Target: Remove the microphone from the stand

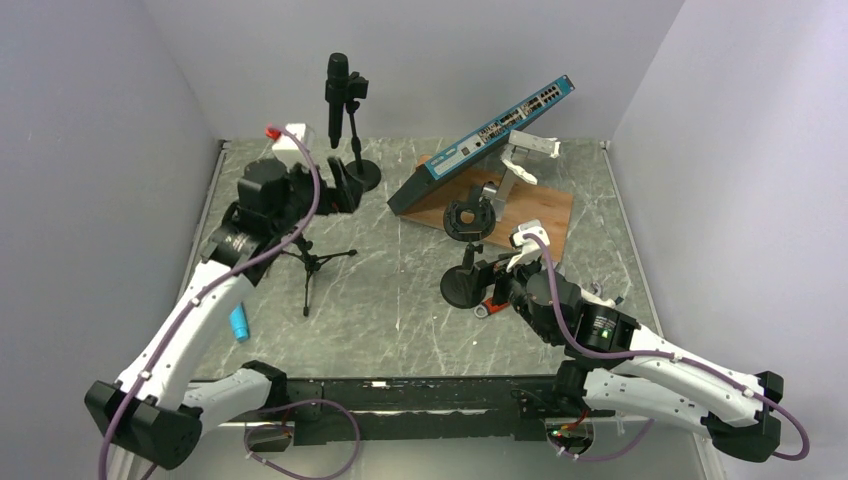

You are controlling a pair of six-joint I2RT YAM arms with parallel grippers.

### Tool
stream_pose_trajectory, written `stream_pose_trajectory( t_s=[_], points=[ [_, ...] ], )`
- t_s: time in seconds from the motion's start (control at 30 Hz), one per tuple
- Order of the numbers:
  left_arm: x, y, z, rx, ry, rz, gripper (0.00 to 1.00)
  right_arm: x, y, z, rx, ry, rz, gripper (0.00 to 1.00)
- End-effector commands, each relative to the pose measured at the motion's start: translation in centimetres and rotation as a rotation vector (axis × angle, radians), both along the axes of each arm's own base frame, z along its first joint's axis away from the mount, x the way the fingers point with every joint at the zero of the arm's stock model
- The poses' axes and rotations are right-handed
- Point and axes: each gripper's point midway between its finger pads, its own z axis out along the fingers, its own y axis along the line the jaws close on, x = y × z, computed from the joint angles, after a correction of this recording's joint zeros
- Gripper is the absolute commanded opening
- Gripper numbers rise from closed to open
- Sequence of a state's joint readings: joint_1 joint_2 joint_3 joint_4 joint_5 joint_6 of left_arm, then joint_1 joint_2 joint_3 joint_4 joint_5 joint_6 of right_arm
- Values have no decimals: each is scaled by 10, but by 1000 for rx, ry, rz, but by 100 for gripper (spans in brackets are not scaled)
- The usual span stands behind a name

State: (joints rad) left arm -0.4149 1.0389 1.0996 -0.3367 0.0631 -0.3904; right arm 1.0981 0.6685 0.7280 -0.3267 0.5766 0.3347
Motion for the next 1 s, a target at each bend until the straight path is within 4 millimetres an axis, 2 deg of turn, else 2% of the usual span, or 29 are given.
stream_pose_trajectory(
  t_s=[0.0,0.17,0.23,0.33,0.47,0.6,0.73,0.83,0.97],
  points=[
    [47,25,57,-26,-180,85,99,6,-2,17,32,-48,-28,100],
    [102,56,100,-84,-384,105,99,7,0,27,36,-69,-19,100],
    [123,62,110,-115,-455,73,99,8,3,33,34,-82,-8,100],
    [146,55,129,-137,-595,-53,100,9,7,42,28,-93,11,100],
    [183,44,144,-97,-706,-165,99,9,11,47,13,-89,31,100],
    [228,42,149,-87,-731,-181,100,7,12,49,12,-85,45,100],
    [266,43,140,-94,-687,-159,98,6,10,55,33,-87,44,100],
    [276,45,130,-112,-667,-138,90,6,8,60,39,-92,38,100],
    [277,39,116,-115,-647,-153,86,5,3,65,39,-103,31,100]
  ],
)
